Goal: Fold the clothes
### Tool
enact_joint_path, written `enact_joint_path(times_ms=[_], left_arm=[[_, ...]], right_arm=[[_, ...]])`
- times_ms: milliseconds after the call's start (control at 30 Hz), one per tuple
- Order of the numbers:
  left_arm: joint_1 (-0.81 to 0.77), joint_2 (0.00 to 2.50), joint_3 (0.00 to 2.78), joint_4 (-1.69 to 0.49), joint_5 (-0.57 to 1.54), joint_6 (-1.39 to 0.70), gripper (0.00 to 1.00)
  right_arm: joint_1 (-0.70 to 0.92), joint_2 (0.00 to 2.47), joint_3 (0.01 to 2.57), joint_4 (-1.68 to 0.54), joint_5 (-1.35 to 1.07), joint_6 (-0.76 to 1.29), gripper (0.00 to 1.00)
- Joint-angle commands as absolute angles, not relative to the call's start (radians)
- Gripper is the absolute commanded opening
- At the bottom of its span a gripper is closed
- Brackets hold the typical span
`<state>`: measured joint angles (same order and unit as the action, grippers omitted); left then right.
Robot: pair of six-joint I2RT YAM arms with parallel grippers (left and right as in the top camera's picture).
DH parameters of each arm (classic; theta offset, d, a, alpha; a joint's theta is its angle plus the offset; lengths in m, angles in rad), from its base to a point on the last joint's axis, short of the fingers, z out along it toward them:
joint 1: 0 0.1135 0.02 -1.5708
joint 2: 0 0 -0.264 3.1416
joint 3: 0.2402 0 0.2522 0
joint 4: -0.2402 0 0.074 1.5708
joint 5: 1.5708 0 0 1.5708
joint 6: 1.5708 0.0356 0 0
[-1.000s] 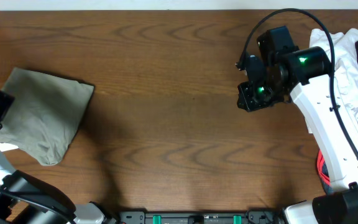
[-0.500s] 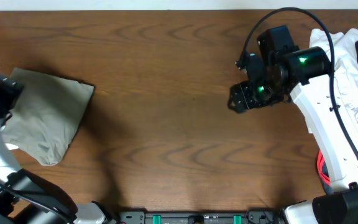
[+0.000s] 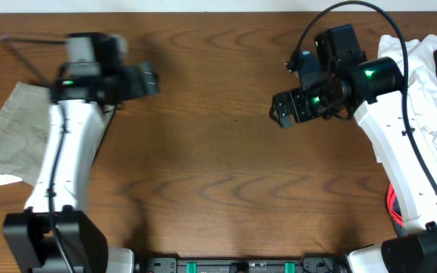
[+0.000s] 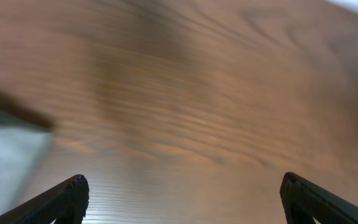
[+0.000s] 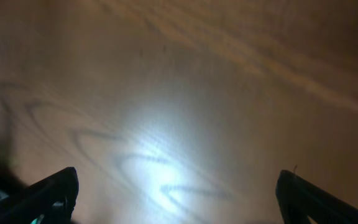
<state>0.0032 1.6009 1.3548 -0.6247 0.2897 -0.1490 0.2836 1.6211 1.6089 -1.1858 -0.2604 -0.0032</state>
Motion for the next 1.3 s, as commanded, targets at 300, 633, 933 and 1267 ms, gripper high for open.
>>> enact_joint_path(times_ms=[300, 633, 933, 1267], left_arm=[[-0.324, 1.603, 1.376, -0.633, 0.1, -0.101, 0.98], [-0.268, 1.571, 1.377, -0.729, 0.1, -0.082, 0.98], [-0.168, 1.373, 1.377, -0.881, 0.157, -0.019, 0.98], [-0.154, 1.028, 1.319, -0.965, 0.155, 0.008, 0.98]], right_arm=[[0.276, 1.616, 1.607, -1.054, -0.258, 0.006, 0.99], [0.271, 1.581, 1.608, -0.996, -0.142, -0.026, 0.74], [0.271, 1.378, 1.608, -1.057, -0.141, -0.054, 0.95], [0.271, 1.099, 1.537, -1.135, 0.005, 0.081, 0.88]])
